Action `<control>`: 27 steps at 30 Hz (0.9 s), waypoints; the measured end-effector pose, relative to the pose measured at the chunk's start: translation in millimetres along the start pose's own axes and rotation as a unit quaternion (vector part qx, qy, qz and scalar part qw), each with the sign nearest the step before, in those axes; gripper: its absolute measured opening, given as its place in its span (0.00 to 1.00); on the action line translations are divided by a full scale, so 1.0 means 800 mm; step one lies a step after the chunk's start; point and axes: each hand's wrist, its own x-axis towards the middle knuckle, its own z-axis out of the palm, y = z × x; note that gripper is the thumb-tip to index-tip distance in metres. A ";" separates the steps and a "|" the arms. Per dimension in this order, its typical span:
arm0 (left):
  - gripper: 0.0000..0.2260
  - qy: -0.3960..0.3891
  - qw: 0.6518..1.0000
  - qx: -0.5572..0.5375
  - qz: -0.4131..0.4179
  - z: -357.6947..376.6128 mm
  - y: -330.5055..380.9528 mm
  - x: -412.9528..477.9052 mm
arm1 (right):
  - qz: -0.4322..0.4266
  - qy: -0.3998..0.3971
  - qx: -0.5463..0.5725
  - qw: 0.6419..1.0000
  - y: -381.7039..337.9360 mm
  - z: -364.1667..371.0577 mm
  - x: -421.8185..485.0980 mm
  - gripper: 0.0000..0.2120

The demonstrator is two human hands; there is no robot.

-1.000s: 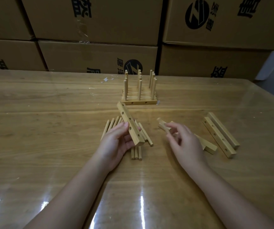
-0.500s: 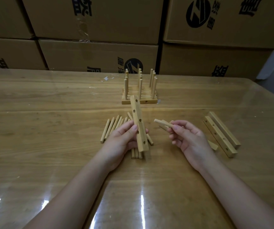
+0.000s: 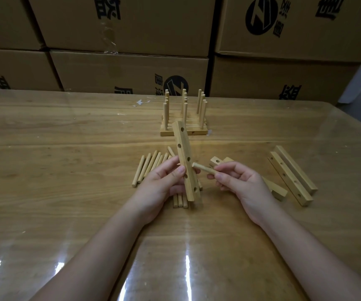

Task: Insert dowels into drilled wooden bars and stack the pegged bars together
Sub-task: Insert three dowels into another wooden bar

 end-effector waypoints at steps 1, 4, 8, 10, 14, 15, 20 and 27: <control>0.19 0.001 1.000 0.000 -0.002 0.000 0.000 0.000 | -0.002 0.001 -0.008 1.000 0.000 0.000 0.000 0.08; 0.20 -0.003 1.000 0.004 -0.003 0.000 -0.001 0.000 | -0.011 -0.002 -0.051 0.999 0.002 0.002 -0.002 0.07; 0.20 -0.008 1.000 0.001 -0.007 0.000 0.000 0.001 | -0.022 -0.011 -0.093 0.995 0.002 0.003 -0.003 0.08; 0.18 -0.007 1.000 -0.007 -0.008 0.000 0.001 0.002 | -0.026 -0.015 -0.101 0.994 0.003 0.004 -0.002 0.06; 0.17 0.003 1.000 -0.030 -0.008 -0.004 0.001 0.002 | -0.014 -0.026 -0.065 0.997 0.002 0.005 -0.002 0.12; 0.18 0.005 1.000 -0.030 -0.008 -0.003 0.000 0.002 | -0.004 -0.023 -0.036 0.999 0.002 0.003 -0.001 0.14; 0.22 0.002 1.000 -0.019 -0.011 -0.004 0.001 0.001 | 0.042 0.039 0.102 0.993 -0.001 -0.008 0.005 0.12; 0.22 -0.003 1.000 -0.015 -0.013 -0.003 0.003 0.000 | 0.034 0.012 0.187 0.982 0.001 -0.014 0.005 0.06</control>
